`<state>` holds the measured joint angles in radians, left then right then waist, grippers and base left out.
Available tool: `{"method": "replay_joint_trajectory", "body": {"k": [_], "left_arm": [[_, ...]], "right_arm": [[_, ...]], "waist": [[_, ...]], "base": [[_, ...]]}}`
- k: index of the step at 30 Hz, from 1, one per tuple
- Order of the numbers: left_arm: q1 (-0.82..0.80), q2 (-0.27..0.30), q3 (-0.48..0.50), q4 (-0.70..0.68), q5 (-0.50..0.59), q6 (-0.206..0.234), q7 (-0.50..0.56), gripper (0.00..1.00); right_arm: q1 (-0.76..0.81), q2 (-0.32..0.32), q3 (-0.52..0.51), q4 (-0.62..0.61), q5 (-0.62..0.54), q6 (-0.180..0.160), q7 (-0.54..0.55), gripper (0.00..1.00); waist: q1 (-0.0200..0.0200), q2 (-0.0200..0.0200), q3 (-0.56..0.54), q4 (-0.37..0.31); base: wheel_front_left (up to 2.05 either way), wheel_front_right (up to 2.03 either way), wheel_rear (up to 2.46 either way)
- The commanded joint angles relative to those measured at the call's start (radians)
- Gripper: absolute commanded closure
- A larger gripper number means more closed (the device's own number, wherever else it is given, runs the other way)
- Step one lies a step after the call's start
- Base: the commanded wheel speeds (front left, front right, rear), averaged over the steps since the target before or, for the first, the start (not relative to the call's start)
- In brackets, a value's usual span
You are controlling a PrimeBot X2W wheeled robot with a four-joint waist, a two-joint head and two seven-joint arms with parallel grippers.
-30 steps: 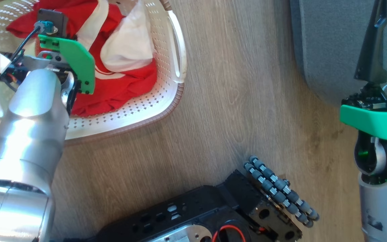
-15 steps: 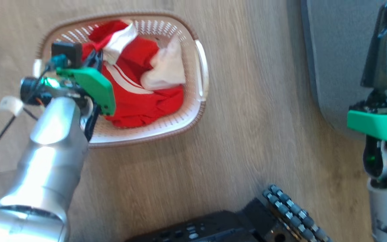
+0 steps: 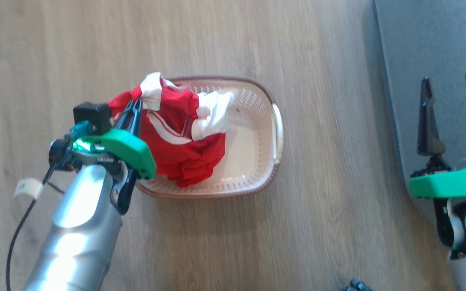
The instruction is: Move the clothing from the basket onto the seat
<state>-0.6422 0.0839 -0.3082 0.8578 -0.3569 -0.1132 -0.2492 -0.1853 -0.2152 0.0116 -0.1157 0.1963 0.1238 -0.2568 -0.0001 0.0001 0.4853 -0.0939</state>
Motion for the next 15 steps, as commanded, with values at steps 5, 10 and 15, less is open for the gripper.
{"method": "replay_joint_trajectory", "body": {"k": [5,10,15], "left_arm": [[0.091,0.05,0.046,-0.153,-0.02,0.026,-0.011,1.0],[0.172,0.089,0.059,-0.282,-0.03,0.046,0.013,1.0],[0.25,0.136,0.083,-0.419,-0.041,0.078,0.056,1.0]], "right_arm": [[0.059,-0.052,0.043,0.017,0.02,0.007,-0.005,0.0],[0.076,-0.075,0.076,0.056,0.034,0.007,-0.005,0.0],[0.085,-0.092,0.092,0.08,0.049,0.007,-0.005,0.0]], "waist": [[0.0001,-0.0001,-0.154,0.08],[0.0001,-0.0001,-0.218,0.091],[0.0001,-0.0001,-0.265,0.095]], "base": [[0.0,0.0,0.0],[0.0,0.0,0.0],[0.0,0.0,0.0]]}}
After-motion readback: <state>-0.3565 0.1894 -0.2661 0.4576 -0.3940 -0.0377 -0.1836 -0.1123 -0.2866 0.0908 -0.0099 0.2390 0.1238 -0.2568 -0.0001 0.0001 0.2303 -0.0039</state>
